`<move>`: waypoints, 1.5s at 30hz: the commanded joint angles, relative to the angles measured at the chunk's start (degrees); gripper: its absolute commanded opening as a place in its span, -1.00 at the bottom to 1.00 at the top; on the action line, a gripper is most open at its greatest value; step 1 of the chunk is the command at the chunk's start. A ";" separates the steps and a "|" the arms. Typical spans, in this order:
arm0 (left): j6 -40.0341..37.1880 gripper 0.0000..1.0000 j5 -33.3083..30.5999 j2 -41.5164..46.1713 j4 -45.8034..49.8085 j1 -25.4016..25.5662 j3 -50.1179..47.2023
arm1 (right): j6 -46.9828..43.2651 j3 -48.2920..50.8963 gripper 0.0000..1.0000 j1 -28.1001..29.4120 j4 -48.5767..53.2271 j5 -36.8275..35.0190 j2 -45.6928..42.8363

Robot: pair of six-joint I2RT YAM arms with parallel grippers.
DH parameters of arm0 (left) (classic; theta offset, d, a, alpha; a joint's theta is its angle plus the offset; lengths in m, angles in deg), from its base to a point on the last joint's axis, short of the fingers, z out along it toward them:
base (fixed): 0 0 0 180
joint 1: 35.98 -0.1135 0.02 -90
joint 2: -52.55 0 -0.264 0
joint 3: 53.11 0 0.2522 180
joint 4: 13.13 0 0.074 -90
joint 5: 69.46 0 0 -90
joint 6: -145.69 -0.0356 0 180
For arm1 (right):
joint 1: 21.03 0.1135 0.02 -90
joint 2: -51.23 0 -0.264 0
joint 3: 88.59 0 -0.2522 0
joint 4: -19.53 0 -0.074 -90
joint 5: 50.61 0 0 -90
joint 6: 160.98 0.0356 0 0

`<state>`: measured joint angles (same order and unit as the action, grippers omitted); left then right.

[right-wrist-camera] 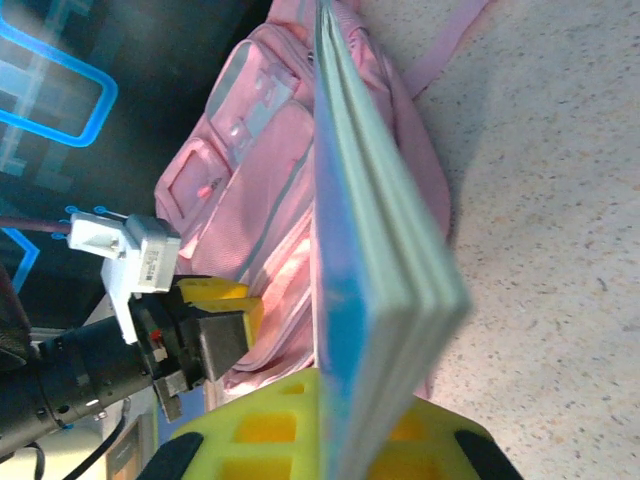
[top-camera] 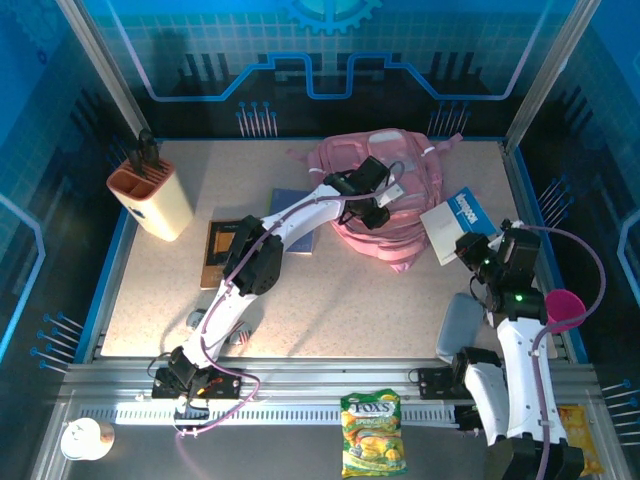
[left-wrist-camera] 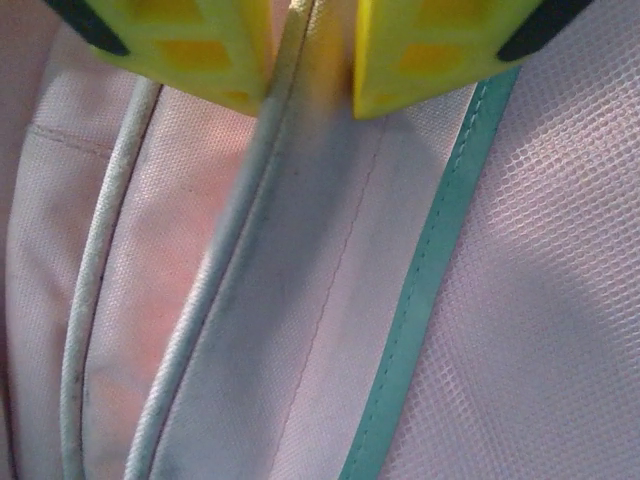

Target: Pack books, pencil case, and school supplies into a backpack

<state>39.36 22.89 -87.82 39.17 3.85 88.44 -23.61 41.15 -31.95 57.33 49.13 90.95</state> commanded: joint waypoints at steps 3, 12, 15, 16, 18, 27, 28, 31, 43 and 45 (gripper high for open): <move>1.53 -0.68 -2.74 4.46 -0.90 -0.08 -0.74 | -2.18 -3.32 -0.99 -1.25 5.27 -5.82 -2.19; 4.87 -1.00 -2.79 9.61 -2.78 -0.06 -2.67 | -1.23 -4.39 -0.98 -1.83 11.62 -10.24 -3.39; 6.26 -1.00 -3.80 12.90 -5.84 -0.16 -5.30 | -1.27 -5.17 -0.97 -1.86 14.08 -12.96 -4.30; 6.94 -1.00 -4.78 14.20 -7.54 -0.12 -6.45 | -1.39 -5.17 -0.97 -1.88 14.20 -13.25 -4.75; 8.25 -1.00 -6.34 16.64 -11.00 -0.30 -8.77 | -1.24 -5.04 -0.96 -1.90 13.99 -12.32 -5.32; 12.84 -1.00 -5.96 21.54 -22.00 -0.50 -11.64 | 4.17 -3.64 -0.95 -1.87 5.32 4.36 -3.67; 13.23 -1.00 -5.70 21.64 -22.72 -0.47 -11.52 | 5.55 -2.89 -0.95 -1.84 3.39 6.69 -3.31; 14.00 -1.00 -5.20 21.66 -24.01 -0.52 -11.33 | 10.17 -0.21 -0.95 -1.83 -2.22 11.39 -2.13; 15.45 -1.00 -3.80 21.29 -23.93 -0.46 -11.16 | 23.64 7.95 -0.94 7.96 -31.90 8.01 12.17; 15.72 -1.00 -3.70 21.30 -23.74 -0.48 -11.01 | 24.18 7.76 -0.94 9.71 -36.16 5.68 16.18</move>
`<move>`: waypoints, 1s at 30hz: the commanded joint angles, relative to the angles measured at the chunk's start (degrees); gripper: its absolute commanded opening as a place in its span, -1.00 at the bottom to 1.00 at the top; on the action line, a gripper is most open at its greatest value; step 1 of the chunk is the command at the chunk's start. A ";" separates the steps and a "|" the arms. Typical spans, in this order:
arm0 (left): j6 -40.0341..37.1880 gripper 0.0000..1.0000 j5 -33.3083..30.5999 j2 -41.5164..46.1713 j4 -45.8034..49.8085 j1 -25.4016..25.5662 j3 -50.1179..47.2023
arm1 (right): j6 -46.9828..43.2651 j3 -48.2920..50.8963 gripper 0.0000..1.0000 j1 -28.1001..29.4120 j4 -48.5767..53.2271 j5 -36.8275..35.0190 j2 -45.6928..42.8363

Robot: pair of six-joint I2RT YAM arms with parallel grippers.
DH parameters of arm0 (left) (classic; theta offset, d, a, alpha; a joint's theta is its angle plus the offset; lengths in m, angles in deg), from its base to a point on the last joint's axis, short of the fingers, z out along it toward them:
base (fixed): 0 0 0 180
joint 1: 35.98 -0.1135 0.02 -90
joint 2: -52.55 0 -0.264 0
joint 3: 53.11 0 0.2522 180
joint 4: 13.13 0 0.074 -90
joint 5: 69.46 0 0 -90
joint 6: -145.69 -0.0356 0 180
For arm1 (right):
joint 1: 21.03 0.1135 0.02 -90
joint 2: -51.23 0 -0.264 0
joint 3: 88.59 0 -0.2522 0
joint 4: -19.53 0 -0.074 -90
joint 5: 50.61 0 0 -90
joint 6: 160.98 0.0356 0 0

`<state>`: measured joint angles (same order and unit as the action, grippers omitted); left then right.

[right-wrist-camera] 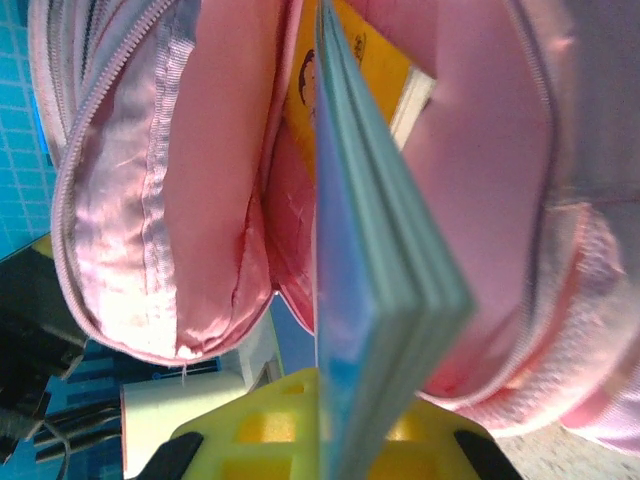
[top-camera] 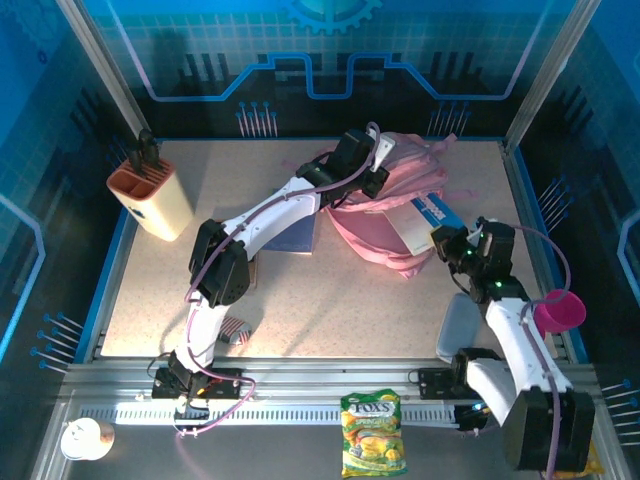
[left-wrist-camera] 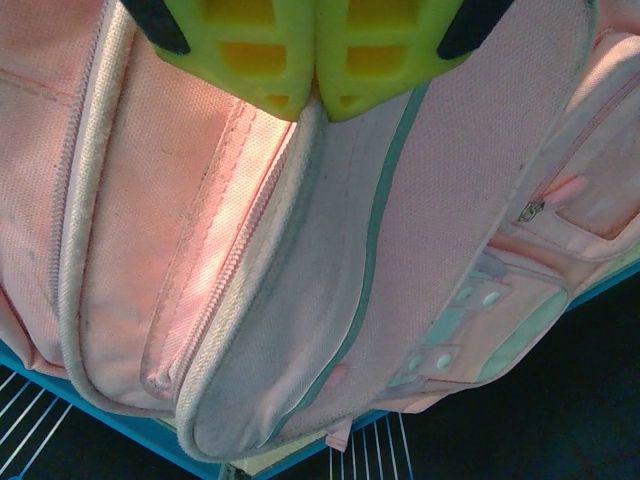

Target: Pack books, pencil case, and school supplies into a backpack

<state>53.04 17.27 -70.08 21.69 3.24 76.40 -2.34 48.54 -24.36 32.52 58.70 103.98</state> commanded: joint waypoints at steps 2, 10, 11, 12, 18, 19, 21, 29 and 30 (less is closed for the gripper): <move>2.10 -1.00 2.05 3.54 -5.86 0.07 1.14 | 3.10 -0.86 -0.94 3.35 -14.33 -5.67 8.02; 5.66 -1.00 2.25 3.91 -5.67 -0.05 1.00 | 5.59 -7.32 -0.93 8.31 -18.94 -17.60 26.74; 6.17 -1.00 1.99 3.97 -5.78 -0.07 0.86 | 5.71 -8.37 -0.91 8.65 -20.24 -17.78 29.33; 6.55 -1.00 1.74 4.06 -5.77 -0.05 0.79 | 5.71 -9.30 -0.90 8.83 -21.26 -17.51 31.19; 8.21 -1.00 1.39 4.47 -6.42 -0.55 1.05 | 6.71 -15.94 -0.81 10.50 -24.69 -15.11 42.10; 8.43 -1.00 1.45 4.50 -6.68 -0.71 0.99 | 7.06 -17.13 -0.80 10.54 -25.34 -14.16 43.89; 8.84 -1.00 1.10 4.59 -7.14 -0.84 0.88 | 8.07 -18.52 -0.75 10.64 -28.08 -12.84 46.79; 10.43 -1.00 0.97 5.55 -9.28 -1.78 -0.68 | 9.46 -25.11 -0.50 10.98 -31.46 -9.80 55.00; 10.40 -1.00 0.96 5.63 -9.28 -1.87 -0.89 | 9.28 -25.68 -0.43 10.92 -32.01 -9.35 55.52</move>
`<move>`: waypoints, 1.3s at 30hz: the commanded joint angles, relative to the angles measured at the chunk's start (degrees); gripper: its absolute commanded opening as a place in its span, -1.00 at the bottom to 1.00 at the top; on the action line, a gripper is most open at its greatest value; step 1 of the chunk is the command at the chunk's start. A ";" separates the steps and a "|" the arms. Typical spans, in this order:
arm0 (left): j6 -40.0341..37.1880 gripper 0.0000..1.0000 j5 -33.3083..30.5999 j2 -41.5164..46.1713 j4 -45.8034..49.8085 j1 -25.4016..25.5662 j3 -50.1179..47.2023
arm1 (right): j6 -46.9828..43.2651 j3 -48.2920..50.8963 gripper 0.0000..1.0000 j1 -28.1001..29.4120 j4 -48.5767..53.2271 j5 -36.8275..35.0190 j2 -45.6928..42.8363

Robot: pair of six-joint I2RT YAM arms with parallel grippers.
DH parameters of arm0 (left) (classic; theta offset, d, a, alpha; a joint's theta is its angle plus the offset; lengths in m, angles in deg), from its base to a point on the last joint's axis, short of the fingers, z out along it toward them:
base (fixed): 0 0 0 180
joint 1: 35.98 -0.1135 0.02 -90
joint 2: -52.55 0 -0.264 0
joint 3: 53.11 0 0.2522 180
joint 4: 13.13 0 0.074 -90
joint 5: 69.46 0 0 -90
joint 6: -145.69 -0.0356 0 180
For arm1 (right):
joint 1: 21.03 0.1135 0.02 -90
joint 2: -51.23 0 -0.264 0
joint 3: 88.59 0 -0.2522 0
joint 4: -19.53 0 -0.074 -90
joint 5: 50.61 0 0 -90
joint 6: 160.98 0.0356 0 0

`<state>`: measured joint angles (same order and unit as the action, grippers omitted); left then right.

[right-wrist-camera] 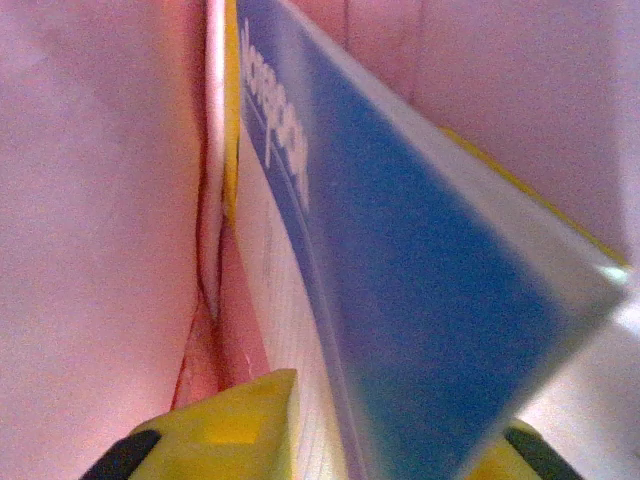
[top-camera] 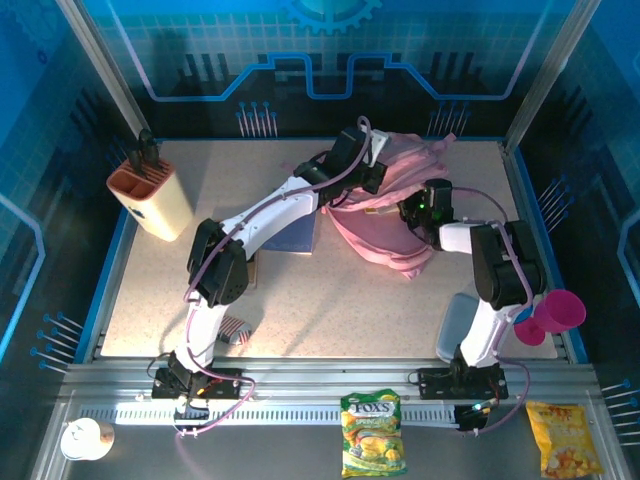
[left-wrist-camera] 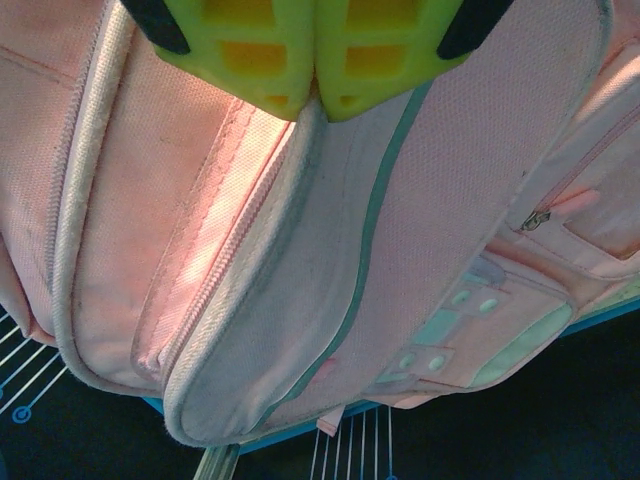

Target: Pack books, pencil case, and school supplies into a backpack

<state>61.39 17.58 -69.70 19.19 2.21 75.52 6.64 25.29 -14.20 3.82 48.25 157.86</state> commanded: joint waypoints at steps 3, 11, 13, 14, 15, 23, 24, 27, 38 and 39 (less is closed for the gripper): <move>2.27 -1.00 0.65 5.36 -6.79 -1.11 -0.38 | -0.34 -2.87 -0.11 0.82 -3.76 2.31 1.87; 2.96 -1.00 1.08 5.37 -6.77 -1.97 -1.09 | -2.40 3.78 0.30 0.47 2.55 4.41 -6.24; 3.03 -1.00 1.36 5.32 -6.70 -2.20 -1.35 | -3.60 6.90 0.35 0.24 5.87 4.17 -10.28; 3.11 -1.00 1.43 5.28 -6.69 -2.24 -1.47 | -4.23 8.21 0.36 0.03 7.23 4.09 -11.76; 3.13 -1.00 1.60 5.21 -6.75 -2.34 -1.62 | -4.78 9.77 0.38 -0.21 9.06 3.76 -14.14; 3.54 -1.00 2.99 4.27 -6.75 -2.66 -3.70 | -13.13 19.39 0.37 -0.73 27.14 -4.14 -34.26; 3.53 -1.00 3.43 4.13 -6.70 -2.66 -4.23 | -13.98 20.49 0.38 -0.72 29.76 -5.82 -37.36; 3.72 -1.00 5.59 3.62 -6.19 -2.63 -5.96 | -17.33 22.38 0.41 0.02 38.02 -11.41 -46.32; 9.15 -0.08 9.30 10.50 -11.93 -3.38 -23.94 | -30.47 13.30 0.65 1.95 58.56 -25.39 -61.75; 10.24 0.03 8.54 11.90 -12.64 -3.97 -26.53 | -31.62 12.29 0.69 2.12 58.52 -25.31 -61.20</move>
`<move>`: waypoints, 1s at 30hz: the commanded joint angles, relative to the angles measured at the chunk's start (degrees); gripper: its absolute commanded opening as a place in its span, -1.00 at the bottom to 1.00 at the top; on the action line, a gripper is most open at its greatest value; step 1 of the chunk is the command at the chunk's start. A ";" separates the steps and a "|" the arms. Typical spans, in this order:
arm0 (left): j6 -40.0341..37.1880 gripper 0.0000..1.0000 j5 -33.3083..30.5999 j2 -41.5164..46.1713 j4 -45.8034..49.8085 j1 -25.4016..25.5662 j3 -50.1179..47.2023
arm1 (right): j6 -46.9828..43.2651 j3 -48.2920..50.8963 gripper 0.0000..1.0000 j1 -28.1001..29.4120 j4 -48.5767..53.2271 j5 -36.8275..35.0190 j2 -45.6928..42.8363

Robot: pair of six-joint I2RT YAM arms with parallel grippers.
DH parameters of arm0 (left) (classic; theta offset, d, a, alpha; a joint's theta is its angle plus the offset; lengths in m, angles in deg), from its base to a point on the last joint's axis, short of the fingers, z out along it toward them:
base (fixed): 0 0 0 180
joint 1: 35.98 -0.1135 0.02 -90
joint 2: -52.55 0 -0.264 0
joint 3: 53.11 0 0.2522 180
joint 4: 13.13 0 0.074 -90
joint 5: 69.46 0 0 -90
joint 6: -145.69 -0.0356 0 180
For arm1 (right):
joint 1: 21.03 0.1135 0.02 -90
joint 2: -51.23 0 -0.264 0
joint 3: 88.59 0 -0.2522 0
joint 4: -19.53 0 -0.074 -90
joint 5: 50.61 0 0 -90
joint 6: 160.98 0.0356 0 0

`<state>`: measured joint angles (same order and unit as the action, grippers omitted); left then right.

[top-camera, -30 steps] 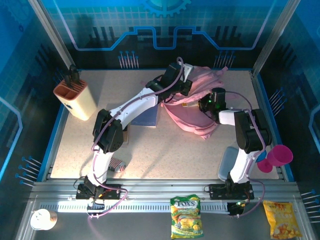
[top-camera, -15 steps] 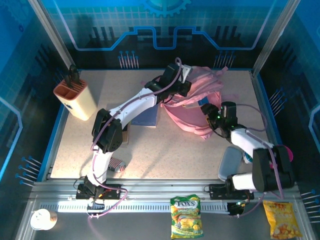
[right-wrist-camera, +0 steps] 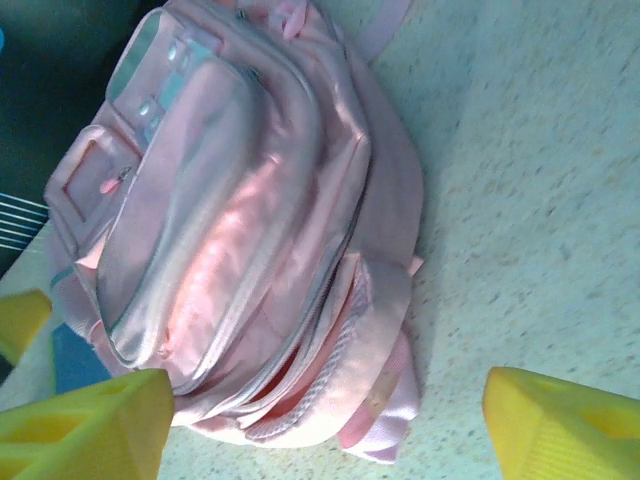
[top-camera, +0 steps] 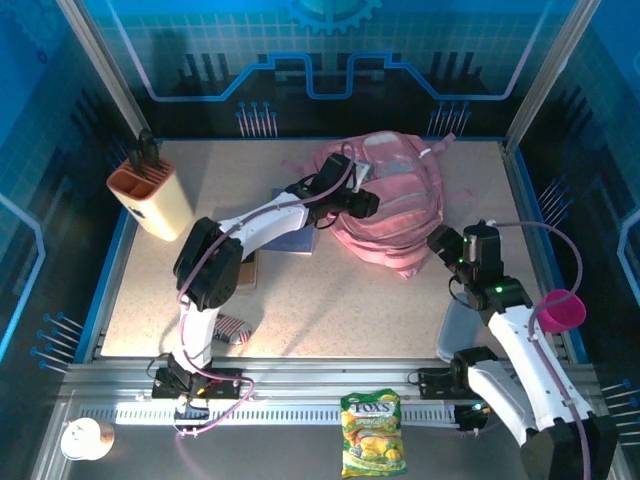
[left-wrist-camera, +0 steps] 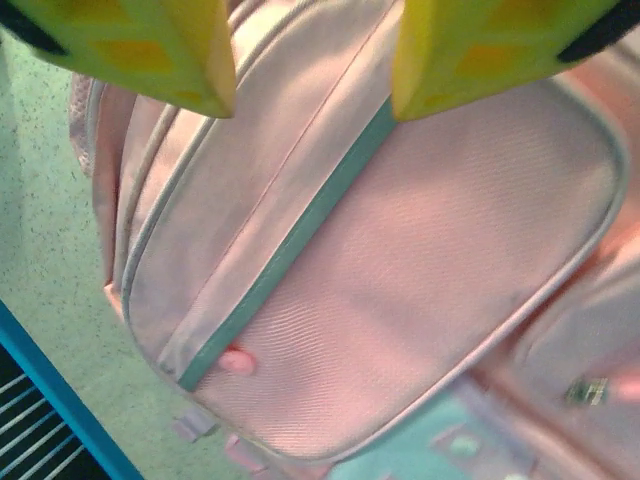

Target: Pack books, pencil case, and school supplies into a backpack

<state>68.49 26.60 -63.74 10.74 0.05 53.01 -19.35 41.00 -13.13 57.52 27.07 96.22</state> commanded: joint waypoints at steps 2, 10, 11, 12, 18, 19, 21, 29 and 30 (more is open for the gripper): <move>5.28 0.22 -1.57 8.92 -5.56 -3.33 -9.16 | -7.51 -5.20 0.74 1.47 4.36 -3.42 2.21; 10.71 0.64 -4.11 14.69 -4.18 -12.00 -22.70 | -9.06 -8.80 0.99 6.69 0.79 -4.80 10.14; 10.54 0.66 -4.04 14.64 -3.39 -12.92 -23.32 | -9.68 -9.27 0.99 8.00 0.24 -6.04 10.88; 10.28 0.67 -4.09 14.40 -2.60 -13.44 -23.47 | -10.60 -9.65 0.99 9.16 -0.76 -6.39 11.64; 7.87 0.86 -4.51 10.34 3.43 -15.54 -20.58 | -13.26 -13.35 0.99 13.11 -2.84 -5.23 17.05; 7.48 0.86 -4.77 9.47 4.12 -15.60 -19.87 | -13.49 -13.40 0.99 13.56 -3.17 -4.98 17.61; 7.00 0.86 -4.51 7.81 5.57 -15.73 -18.38 | -13.66 -13.45 0.99 14.20 -4.03 -4.45 18.48; 7.66 0.88 -0.63 2.70 9.51 -15.82 -14.84 | -12.44 -15.89 0.98 14.77 -3.48 -2.50 21.54; 7.94 0.88 -0.21 2.50 9.72 -15.82 -14.92 | -12.36 -16.25 0.98 14.75 -3.12 -2.07 22.05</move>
<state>76.38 24.05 -60.35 17.34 -15.25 36.66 -31.61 27.32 0.84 54.25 24.01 117.31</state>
